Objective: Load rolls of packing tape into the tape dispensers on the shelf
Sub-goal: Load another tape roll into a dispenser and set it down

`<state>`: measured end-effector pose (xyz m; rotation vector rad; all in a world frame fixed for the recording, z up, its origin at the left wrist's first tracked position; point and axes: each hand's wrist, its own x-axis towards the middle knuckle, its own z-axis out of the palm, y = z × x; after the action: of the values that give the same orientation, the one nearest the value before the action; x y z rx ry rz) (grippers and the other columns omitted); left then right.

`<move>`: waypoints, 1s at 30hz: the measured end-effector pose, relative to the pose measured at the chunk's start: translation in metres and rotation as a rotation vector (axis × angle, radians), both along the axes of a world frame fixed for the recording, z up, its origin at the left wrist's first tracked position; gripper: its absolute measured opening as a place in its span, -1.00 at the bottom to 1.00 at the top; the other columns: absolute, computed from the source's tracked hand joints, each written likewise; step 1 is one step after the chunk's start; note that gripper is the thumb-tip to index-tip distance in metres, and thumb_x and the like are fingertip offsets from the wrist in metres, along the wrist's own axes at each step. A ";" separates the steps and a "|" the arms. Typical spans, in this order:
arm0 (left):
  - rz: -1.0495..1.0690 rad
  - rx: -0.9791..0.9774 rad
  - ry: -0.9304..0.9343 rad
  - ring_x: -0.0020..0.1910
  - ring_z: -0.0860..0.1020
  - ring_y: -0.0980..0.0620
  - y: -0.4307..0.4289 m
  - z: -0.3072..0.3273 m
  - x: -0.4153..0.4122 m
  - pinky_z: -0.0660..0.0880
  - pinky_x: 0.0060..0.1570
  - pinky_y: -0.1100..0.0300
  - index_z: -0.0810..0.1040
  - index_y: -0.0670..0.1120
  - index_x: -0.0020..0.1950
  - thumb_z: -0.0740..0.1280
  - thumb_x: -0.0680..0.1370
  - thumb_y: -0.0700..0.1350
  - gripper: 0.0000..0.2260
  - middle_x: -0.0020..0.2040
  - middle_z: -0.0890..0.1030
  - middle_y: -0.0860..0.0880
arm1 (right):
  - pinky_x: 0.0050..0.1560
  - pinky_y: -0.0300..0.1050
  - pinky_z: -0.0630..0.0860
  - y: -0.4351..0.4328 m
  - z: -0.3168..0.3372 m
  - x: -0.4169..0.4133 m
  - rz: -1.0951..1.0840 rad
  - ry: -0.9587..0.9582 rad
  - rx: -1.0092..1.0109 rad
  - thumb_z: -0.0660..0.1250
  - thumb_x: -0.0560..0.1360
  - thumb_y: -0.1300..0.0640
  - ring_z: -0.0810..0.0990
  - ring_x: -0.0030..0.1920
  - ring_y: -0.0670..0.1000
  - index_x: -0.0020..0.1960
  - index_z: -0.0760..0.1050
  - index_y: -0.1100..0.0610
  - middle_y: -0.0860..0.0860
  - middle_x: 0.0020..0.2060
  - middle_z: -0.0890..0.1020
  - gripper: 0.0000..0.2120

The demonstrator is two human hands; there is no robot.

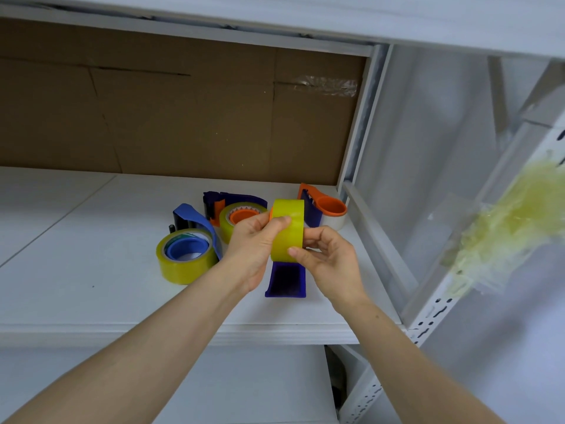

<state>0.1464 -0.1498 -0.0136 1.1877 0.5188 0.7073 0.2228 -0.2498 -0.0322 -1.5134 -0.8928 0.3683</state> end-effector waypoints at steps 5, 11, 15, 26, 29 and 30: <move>0.045 -0.044 -0.014 -0.16 0.60 -0.03 0.000 0.001 0.003 0.53 0.02 0.04 0.61 -0.10 -0.13 0.35 0.51 -0.13 -0.93 -0.20 0.65 -0.07 | 0.02 -0.19 0.61 0.000 0.001 -0.001 -0.004 -0.003 -0.022 0.44 0.38 0.26 0.60 -0.05 -0.11 -0.03 0.51 0.10 -0.09 -0.12 0.62 -0.79; -0.093 -0.027 -0.035 -0.17 0.65 0.04 0.003 0.004 -0.002 0.60 -0.18 0.18 0.59 -0.18 0.07 0.33 0.50 -0.21 -0.84 -0.14 0.67 -0.08 | -0.15 -0.37 0.56 -0.002 0.005 0.002 -0.026 0.070 0.058 0.44 0.39 0.26 0.61 -0.17 -0.20 -0.09 0.53 0.02 -0.13 -0.18 0.65 -0.81; 0.013 -0.069 -0.027 -0.05 0.62 -0.09 0.001 0.002 0.000 0.54 0.05 0.00 0.60 -0.17 0.03 0.36 0.49 -0.12 -0.82 -0.10 0.66 -0.14 | -0.13 -0.42 0.54 0.000 0.003 -0.001 -0.022 -0.009 -0.026 0.45 0.38 0.24 0.59 -0.12 -0.17 -0.04 0.53 0.10 -0.10 -0.14 0.63 -0.81; 0.034 0.039 0.140 0.15 0.56 -0.10 -0.002 -0.003 0.001 0.41 0.29 -0.12 0.62 -0.05 0.00 0.33 0.47 0.16 -0.69 0.03 0.65 -0.09 | 0.21 -0.06 0.46 0.004 0.037 0.013 -0.043 -0.633 -0.183 0.44 0.40 0.09 0.49 0.17 -0.02 0.15 0.58 0.11 0.02 0.12 0.58 -0.67; 0.019 -0.006 0.168 0.09 0.59 -0.11 0.001 -0.002 -0.001 0.47 0.21 -0.10 0.60 -0.04 0.03 0.24 0.52 0.17 -0.67 0.04 0.65 -0.13 | 0.14 -0.04 0.50 0.005 0.041 0.018 -0.042 -0.633 -0.174 0.45 0.38 0.15 0.56 0.05 -0.02 -0.02 0.66 0.15 0.02 -0.03 0.65 -0.81; -0.012 -0.040 0.148 0.03 0.61 -0.09 0.001 -0.001 -0.002 0.51 0.15 -0.04 0.60 -0.07 -0.01 0.23 0.54 0.10 -0.72 -0.01 0.66 -0.13 | 0.11 -0.04 0.51 0.005 0.042 0.018 -0.047 -0.641 -0.174 0.44 0.40 0.16 0.56 0.02 -0.02 -0.04 0.66 0.16 0.01 -0.06 0.65 -0.85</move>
<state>0.1443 -0.1485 -0.0146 1.2102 0.6463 0.5988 0.2406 -0.2449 0.0098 -1.8490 -1.3441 -0.0930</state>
